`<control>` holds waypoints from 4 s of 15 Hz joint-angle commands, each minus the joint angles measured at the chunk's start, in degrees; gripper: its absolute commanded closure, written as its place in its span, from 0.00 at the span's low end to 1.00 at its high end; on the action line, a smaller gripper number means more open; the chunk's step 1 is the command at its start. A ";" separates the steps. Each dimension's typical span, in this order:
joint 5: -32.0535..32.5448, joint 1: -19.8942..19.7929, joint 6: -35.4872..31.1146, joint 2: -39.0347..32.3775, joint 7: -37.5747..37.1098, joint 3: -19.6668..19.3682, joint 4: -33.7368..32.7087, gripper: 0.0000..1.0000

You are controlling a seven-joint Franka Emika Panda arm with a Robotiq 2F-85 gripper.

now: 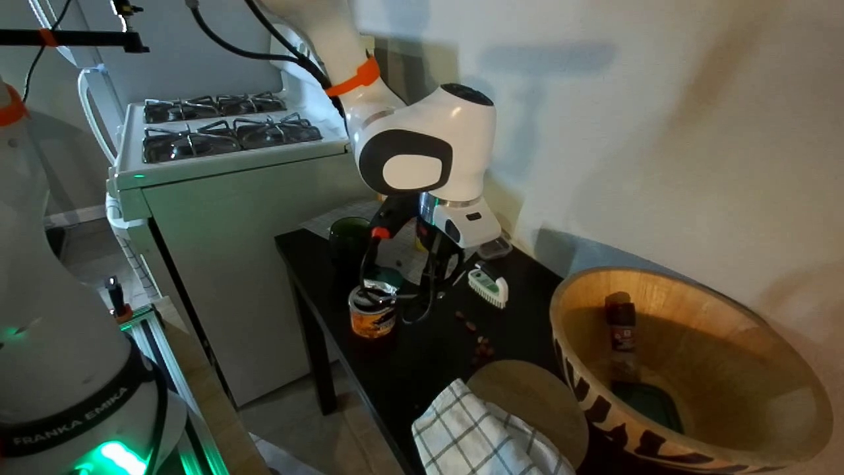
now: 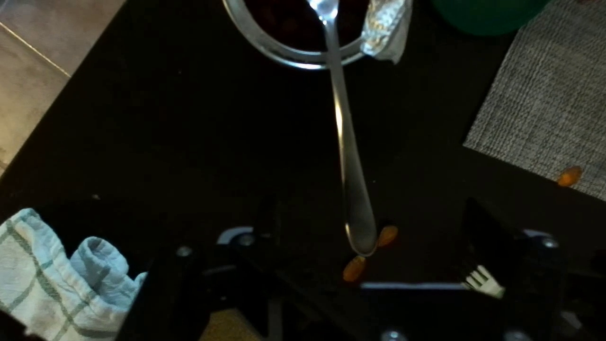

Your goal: Remove the silver spoon from the tin and put it in the black mug.

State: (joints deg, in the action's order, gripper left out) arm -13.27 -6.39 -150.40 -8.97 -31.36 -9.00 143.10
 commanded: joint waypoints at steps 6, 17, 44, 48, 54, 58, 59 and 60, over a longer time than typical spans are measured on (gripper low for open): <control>10.37 4.48 -0.65 -6.81 -12.48 -3.81 -4.20 0.70; 18.71 6.68 0.07 -2.33 -15.06 -5.64 -2.00 0.99; 18.23 1.36 0.91 26.83 -13.18 11.66 6.21 0.99; 16.40 2.58 -0.03 23.64 -13.06 14.61 2.82 0.99; 15.00 4.97 -0.30 16.21 -13.69 17.16 -3.08 0.99; 16.50 6.77 -1.04 10.47 -15.16 17.63 -6.54 0.99; 16.91 7.29 -1.05 9.16 -15.55 17.53 -7.25 0.99; 17.84 7.83 -0.87 7.92 -16.26 17.41 -7.81 0.99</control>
State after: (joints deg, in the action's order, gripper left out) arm 2.74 -0.07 -150.49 3.33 -45.03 8.67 137.86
